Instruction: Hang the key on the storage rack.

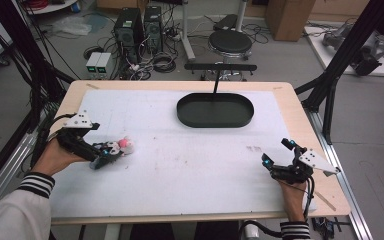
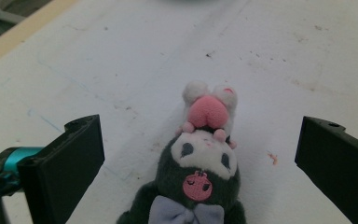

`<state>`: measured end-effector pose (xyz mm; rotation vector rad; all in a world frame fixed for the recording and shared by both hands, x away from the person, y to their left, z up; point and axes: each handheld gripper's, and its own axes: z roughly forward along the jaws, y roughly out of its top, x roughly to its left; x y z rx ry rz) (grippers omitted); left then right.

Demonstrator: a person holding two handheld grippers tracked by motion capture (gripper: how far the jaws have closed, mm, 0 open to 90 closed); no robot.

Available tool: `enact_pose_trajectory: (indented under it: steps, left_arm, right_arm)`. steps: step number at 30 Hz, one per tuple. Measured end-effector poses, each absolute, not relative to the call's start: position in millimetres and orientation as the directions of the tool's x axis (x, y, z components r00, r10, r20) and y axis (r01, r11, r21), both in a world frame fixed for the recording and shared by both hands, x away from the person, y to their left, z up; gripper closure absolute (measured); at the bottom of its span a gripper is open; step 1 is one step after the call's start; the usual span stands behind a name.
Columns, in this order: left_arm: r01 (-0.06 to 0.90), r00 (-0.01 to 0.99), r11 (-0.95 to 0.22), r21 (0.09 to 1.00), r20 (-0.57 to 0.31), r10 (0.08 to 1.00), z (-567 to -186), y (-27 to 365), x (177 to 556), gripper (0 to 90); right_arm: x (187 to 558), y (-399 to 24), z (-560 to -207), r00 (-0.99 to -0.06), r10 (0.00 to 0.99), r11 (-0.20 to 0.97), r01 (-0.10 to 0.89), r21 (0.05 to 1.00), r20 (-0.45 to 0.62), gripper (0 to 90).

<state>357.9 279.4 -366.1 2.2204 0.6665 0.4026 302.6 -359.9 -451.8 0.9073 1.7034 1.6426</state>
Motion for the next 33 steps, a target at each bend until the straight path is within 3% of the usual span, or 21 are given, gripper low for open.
enact_pose_trajectory:
  steps: [10, 33]
  left_arm:
    - [0.378, 0.834, -0.662, 0.647, 0.072, 0.547, -381, 270, 372, 1.7]
    - [0.434, 0.841, -0.726, 0.534, 0.048, 0.538, -400, 257, 379, 2.4]
  right_arm:
    - [302, -360, -452, -0.587, 0.808, 0.0, 0.073, 0.997, 0.043, 0.5]
    - [302, -360, -452, -0.587, 0.808, 0.0, 0.075, 0.997, 0.044, 0.5]
